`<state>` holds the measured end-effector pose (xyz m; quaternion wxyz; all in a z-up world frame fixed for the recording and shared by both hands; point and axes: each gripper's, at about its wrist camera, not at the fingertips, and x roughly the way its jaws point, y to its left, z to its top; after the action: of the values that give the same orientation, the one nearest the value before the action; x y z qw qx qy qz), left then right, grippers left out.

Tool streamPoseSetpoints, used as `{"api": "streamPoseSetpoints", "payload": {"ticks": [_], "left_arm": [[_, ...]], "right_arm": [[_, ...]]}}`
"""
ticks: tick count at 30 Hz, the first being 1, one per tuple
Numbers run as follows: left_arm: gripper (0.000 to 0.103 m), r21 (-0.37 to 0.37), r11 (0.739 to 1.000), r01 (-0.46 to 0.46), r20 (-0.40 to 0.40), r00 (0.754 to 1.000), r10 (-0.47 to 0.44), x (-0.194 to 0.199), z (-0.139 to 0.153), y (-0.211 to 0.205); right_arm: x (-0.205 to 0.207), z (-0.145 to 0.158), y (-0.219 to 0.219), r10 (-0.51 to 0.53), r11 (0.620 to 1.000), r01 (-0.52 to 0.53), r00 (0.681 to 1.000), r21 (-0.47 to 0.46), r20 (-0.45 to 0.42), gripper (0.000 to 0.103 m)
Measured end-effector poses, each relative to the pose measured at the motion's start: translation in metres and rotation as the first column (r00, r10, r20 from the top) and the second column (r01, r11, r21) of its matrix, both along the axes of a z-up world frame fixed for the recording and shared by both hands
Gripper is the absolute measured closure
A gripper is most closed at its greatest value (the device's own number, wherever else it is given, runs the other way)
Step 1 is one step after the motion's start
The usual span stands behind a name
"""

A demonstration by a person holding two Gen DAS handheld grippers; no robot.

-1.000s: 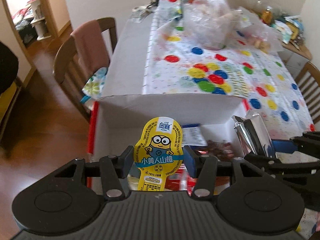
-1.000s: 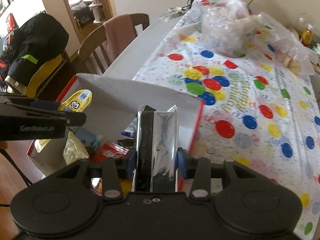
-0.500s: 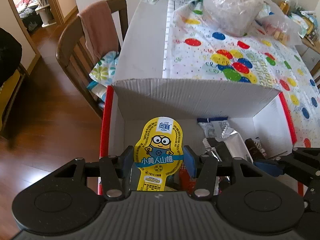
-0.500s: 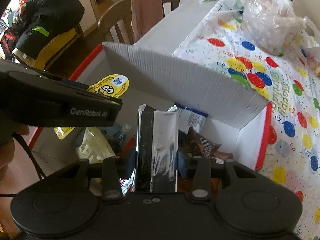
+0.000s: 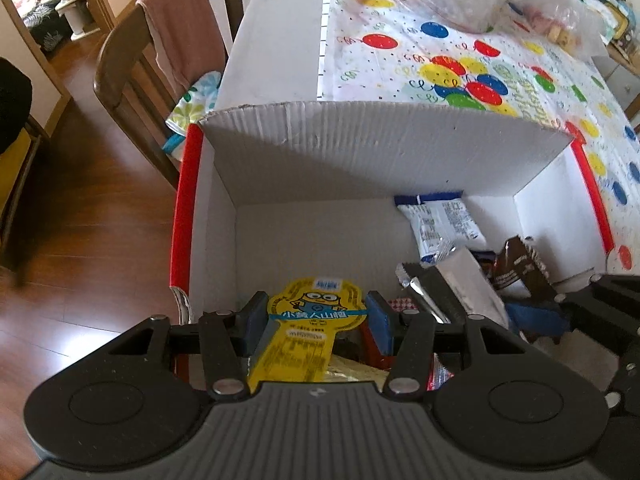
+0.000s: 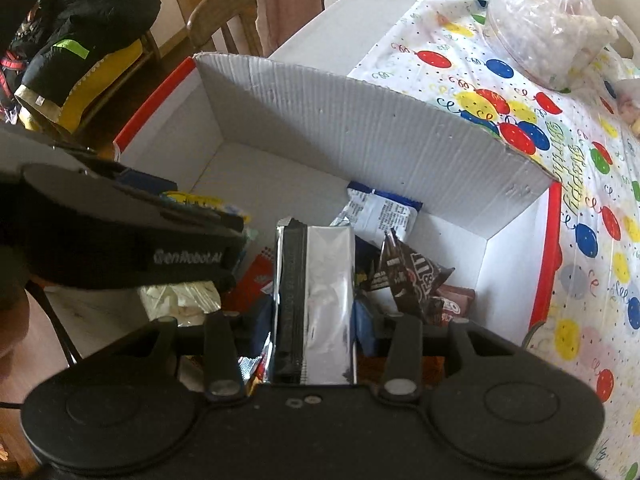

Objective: Organize snacks
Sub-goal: 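Open both tools to drop the foil bar and Minion packet into the box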

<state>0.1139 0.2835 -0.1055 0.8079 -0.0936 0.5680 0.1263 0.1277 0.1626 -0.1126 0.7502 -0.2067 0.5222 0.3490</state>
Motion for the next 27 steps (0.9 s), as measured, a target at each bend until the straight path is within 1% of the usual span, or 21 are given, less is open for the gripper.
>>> {"api": "streamPoseSetpoints", "payload": {"ticks": [5,7,11,12,15,17,21,24,26,27], "left_arm": [[0.049,-0.002,1.0,0.001,0.007,1.0,-0.001,-0.002,0.003,-0.003],[0.043,0.0,1.0,-0.002,0.011,1.0,0.002,-0.004,0.005,-0.003],[0.04,-0.004,1.0,-0.006,0.039,0.999,0.006,-0.01,0.014,-0.006],[0.038,-0.007,1.0,-0.006,0.046,0.999,0.006,-0.011,0.017,-0.007],[0.033,-0.007,1.0,0.0,0.075,0.997,0.0,-0.017,0.026,-0.011],[0.033,-0.006,1.0,0.0,0.097,0.995,0.0,-0.022,0.033,-0.014],[0.03,-0.019,1.0,0.006,0.152,0.988,-0.003,-0.03,0.048,-0.019],[0.028,-0.01,1.0,0.017,0.194,0.981,-0.015,-0.037,0.06,-0.026],[0.028,-0.004,1.0,0.022,0.219,0.976,-0.021,-0.042,0.068,-0.03],[0.028,0.001,1.0,0.025,0.229,0.973,-0.025,-0.045,0.072,-0.033]], "right_arm": [[0.001,0.004,-0.006,-0.015,1.0,0.015,1.0,0.017,-0.005,0.054],[0.001,0.008,-0.01,-0.021,0.999,0.021,1.0,0.027,-0.004,0.051],[-0.001,0.018,-0.022,-0.038,0.998,0.039,0.999,0.057,-0.004,0.045],[-0.002,0.02,-0.026,-0.043,0.997,0.043,0.999,0.067,-0.003,0.042],[-0.003,0.03,-0.036,-0.057,0.993,0.056,0.998,0.1,-0.002,0.04],[-0.005,0.036,-0.044,-0.068,0.99,0.068,0.998,0.123,0.001,0.036],[-0.011,0.051,-0.059,-0.082,0.982,0.077,0.996,0.174,0.02,0.021],[-0.014,0.063,-0.072,-0.088,0.974,0.079,0.996,0.213,0.034,0.019],[-0.016,0.071,-0.08,-0.097,0.967,0.084,0.994,0.242,0.042,0.014],[-0.018,0.075,-0.085,-0.102,0.963,0.086,0.994,0.257,0.05,0.008]]}}
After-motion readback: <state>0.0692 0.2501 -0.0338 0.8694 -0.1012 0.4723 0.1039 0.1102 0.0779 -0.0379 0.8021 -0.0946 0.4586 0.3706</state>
